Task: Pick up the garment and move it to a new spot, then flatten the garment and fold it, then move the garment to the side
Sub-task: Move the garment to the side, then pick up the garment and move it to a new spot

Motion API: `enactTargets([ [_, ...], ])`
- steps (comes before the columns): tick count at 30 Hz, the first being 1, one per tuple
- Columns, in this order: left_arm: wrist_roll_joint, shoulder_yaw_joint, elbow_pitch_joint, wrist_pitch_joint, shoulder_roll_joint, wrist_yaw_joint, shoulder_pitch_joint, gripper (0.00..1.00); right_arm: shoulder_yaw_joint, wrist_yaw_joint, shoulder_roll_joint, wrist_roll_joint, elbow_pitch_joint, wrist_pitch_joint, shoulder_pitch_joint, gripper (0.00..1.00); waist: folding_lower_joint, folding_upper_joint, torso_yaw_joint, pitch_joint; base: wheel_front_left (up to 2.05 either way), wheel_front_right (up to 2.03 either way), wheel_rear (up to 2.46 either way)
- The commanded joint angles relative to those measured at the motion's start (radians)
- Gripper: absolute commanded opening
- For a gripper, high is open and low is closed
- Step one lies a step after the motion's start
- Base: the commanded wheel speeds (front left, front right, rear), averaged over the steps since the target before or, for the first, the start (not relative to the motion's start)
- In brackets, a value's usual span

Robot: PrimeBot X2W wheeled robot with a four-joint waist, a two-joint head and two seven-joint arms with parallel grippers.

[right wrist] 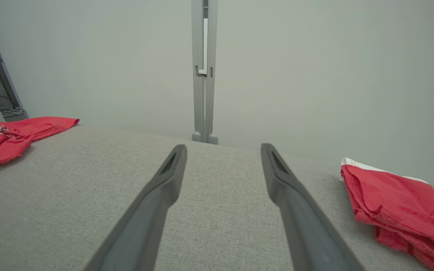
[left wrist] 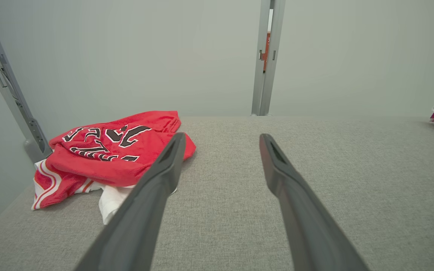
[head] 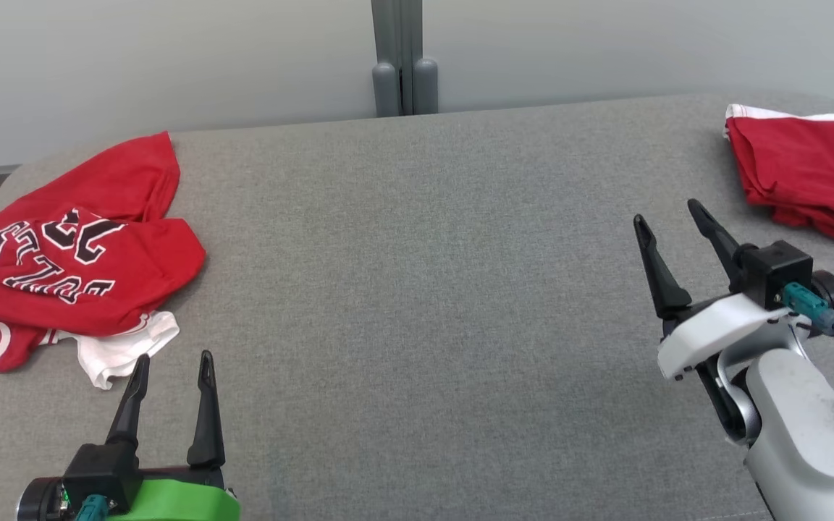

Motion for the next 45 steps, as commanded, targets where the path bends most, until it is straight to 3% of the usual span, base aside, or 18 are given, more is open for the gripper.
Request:
enactTargets([
  [1,-0.013,0.005,0.004,0.0,0.002,0.005,0.02,1.0,-0.011,-0.002,0.012,-0.002,-0.016,-0.002,0.037,1.0,0.0001,0.0,0.008,-0.044,0.0,0.0,0.0],
  [21,-0.017,0.021,0.052,0.0,0.019,0.003,0.044,1.0,-0.142,-0.002,0.141,-0.04,-0.19,-0.003,0.327,1.0,0.0001,0.0,0.004,-0.098,0.0,0.0,0.0],
  [45,-0.026,0.012,0.047,0.014,0.041,0.025,0.024,1.0,-0.191,-0.002,0.209,-0.09,-0.206,-0.003,0.38,1.0,0.0001,0.0,0.022,-0.098,0.0,0.0,0.0],
])
